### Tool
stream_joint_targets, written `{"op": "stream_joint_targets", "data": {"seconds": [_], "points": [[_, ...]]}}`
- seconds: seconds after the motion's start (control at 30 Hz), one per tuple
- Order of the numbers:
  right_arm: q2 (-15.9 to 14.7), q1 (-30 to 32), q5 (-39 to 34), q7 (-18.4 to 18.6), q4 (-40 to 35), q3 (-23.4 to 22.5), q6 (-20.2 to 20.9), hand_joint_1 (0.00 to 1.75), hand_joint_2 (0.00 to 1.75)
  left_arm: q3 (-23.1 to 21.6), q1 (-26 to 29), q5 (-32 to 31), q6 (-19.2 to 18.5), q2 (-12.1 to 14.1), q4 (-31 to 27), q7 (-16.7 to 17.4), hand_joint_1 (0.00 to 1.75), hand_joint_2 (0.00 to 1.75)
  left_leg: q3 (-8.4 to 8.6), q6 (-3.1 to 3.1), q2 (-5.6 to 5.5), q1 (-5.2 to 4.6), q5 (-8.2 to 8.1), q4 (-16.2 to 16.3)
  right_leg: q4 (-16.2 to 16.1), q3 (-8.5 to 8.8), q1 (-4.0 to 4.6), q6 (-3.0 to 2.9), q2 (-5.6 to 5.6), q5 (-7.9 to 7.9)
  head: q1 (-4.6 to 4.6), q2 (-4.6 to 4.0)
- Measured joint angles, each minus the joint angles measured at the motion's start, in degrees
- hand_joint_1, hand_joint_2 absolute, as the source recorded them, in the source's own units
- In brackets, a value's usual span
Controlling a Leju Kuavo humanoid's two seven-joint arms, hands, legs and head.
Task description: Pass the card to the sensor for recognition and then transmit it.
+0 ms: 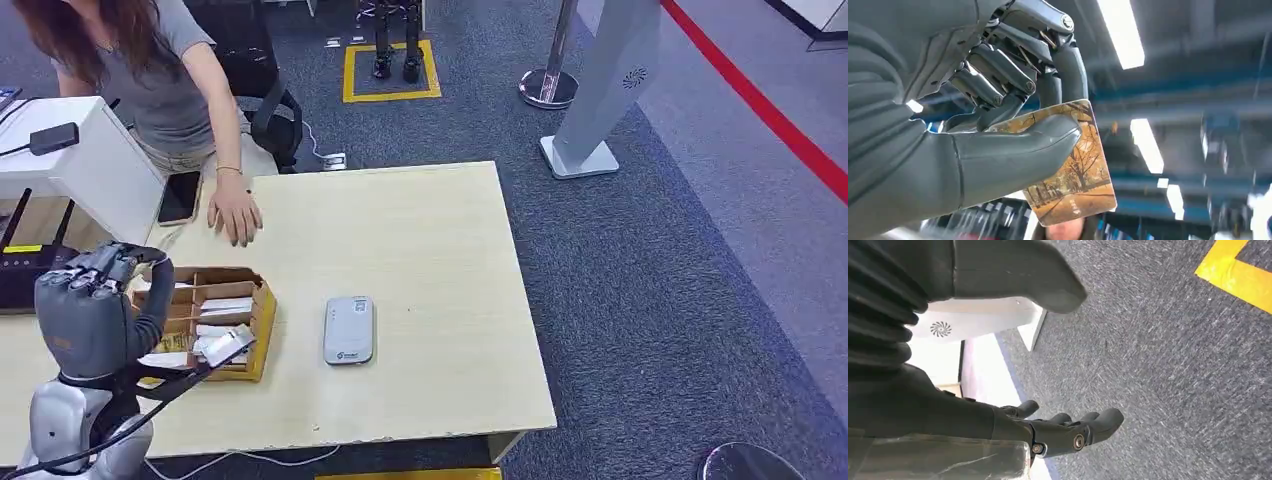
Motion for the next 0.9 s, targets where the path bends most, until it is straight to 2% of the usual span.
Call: {"op": "stream_joint_targets", "data": {"seconds": [0.17,0.23,0.3,0.37,0.5,0.6,0.73,0.9], "points": [[0.0,-0.6,0.0,0.0,0.0,0.9,0.6,0.00,0.00,0.0,-4.8,-2.6,-0.6,0.1,-0.5,1.4,1.75,1.75,0.02,-0.02,0.01,0.00,0.01,0.0,0.0,0.00,0.00,0.01,0.01,0.02,0.00,0.00],[0.0,-0.8,0.0,0.2,0.0,1.7,1.1,0.00,0.00,0.0,-7.5,-3.2,-3.4,0.4,0.9,2.7,1.75,1.75,0.00,0.03,-0.09,0.00,0.06,0.0,0.0,0.01,0.00,0.01,-0.07,0.02,0.04,-0.02],[0.1,-1.4,0.0,0.3,0.0,2.8,2.0,0.00,0.00,0.1,-11.5,-5.9,-6.4,1.1,5.0,4.4,1.75,1.75,-0.01,-0.02,-0.14,0.00,0.11,0.0,0.0,0.01,0.00,0.01,-0.11,0.04,0.02,0.00],[0.1,-2.1,0.0,0.6,0.0,4.1,2.6,0.00,0.00,0.1,-16.2,-10.8,-6.9,1.8,11.3,5.4,1.75,1.75,0.00,-0.08,-0.12,0.00,0.19,0.0,0.0,-0.01,0.00,-0.04,-0.09,0.15,0.04,-0.02],[0.2,-4.1,0.0,1.2,0.0,7.0,3.6,0.00,0.00,-0.7,-26.6,-18.6,-3.9,2.8,28.9,6.7,1.75,1.75,0.01,-0.10,0.03,0.01,0.33,0.0,0.0,-0.07,0.01,-0.11,0.04,0.29,-0.04,-0.02],[0.2,-4.9,0.0,1.3,0.0,8.4,3.6,0.00,0.00,-3.4,-32.1,-18.8,-1.3,2.8,38.0,7.9,1.75,1.75,-0.01,-0.08,0.00,0.00,0.36,0.0,0.0,-0.07,0.01,-0.08,0.03,0.31,-0.04,0.00],[0.2,-5.3,0.0,1.4,0.0,9.5,3.6,0.00,0.00,-6.5,-36.4,-18.8,-0.7,2.6,45.1,8.9,1.75,1.75,-0.06,-0.08,0.03,-0.01,0.35,0.0,0.0,-0.07,0.00,-0.07,0.04,0.32,-0.02,-0.02],[0.2,-5.3,0.0,1.4,0.0,9.9,3.6,0.00,0.00,-8.4,-38.3,-18.8,-0.8,2.3,48.5,9.2,1.75,1.75,-0.08,-0.06,0.02,-0.02,0.33,0.0,0.0,-0.11,-0.01,-0.07,0.04,0.31,-0.02,0.00]]}}
